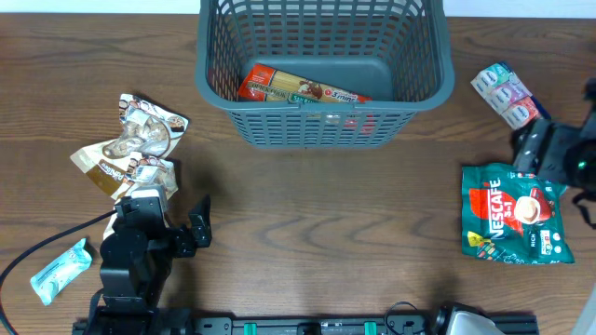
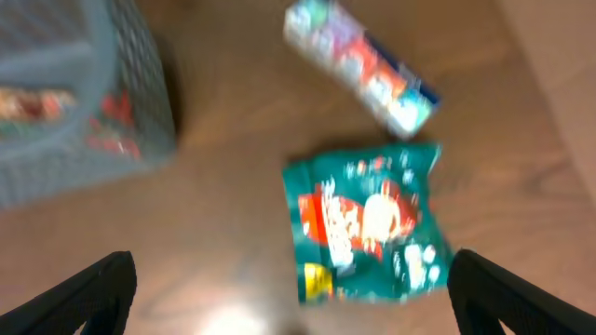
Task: Pack container
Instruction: 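Move the right gripper down to the green Nescafe pouch and grasp it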
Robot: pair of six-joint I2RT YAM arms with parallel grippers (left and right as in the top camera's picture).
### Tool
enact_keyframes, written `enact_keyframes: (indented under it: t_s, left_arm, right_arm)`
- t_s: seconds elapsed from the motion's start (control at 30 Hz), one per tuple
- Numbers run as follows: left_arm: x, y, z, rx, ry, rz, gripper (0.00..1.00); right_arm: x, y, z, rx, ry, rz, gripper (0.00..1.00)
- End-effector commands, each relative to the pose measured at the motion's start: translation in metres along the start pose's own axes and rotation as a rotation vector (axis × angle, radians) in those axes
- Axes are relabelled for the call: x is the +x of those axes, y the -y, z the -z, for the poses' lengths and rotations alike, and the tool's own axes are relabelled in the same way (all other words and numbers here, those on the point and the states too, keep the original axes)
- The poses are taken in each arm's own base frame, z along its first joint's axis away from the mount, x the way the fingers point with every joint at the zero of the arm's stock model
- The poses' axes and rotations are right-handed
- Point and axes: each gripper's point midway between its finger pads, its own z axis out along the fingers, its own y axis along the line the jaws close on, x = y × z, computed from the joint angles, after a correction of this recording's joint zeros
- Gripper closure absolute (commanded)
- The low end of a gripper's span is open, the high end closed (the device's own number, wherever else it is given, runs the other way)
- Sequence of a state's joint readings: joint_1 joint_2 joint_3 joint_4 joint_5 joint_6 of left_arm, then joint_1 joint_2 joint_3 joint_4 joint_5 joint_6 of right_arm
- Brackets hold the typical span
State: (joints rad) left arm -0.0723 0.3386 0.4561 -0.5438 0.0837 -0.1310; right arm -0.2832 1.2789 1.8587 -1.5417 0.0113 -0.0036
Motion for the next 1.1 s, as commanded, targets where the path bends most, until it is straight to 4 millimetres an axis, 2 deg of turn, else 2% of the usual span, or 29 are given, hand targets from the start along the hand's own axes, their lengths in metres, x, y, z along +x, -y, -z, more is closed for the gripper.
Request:
enact_keyframes:
  t_s: [0.0, 0.13, 0.23, 0.33, 0.5, 0.67, 0.9, 1.07]
  left_arm:
    - [-0.009, 0.003, 0.005, 0.012, 0.021, 0.006, 0.01]
    - [-0.009, 0.003, 0.005, 0.012, 0.021, 0.006, 0.01]
    - [-0.009, 0.003, 0.005, 0.012, 0.021, 0.006, 0.01]
    - [-0.009, 0.003, 0.005, 0.012, 0.021, 0.006, 0.01]
    - [-0.009, 0.003, 0.005, 0.012, 0.021, 0.006, 0.01]
    - [-0.009, 0.003, 0.005, 0.012, 0.021, 0.006, 0.01]
    - [-0.009, 0.003, 0.005, 0.012, 0.021, 0.006, 0.01]
    - [-0.009, 0.003, 0.005, 0.012, 0.021, 0.006, 0.01]
  right_arm:
    - [0.022, 0.005, -0.028, 0.02, -0.102, 0.013, 0.05]
    - [0.048, 0.008, -0.07, 0.018, -0.213, 0.049, 0.02]
    - [0.069, 0.017, -0.102, 0.027, -0.272, 0.043, 0.01]
    - [0.084, 0.02, -0.128, -0.046, -0.294, 0.049, 0.01]
    - [0.101, 0.04, -0.152, -0.033, -0.309, -0.029, 0.01]
    - [0.1, 0.064, -0.174, 0.015, -0.277, -0.036, 0.01]
    - [0.102, 0.104, -0.214, 0.064, -0.269, -0.122, 0.01]
    - [0.122, 0.121, -0.239, 0.065, -0.355, -0.147, 0.02]
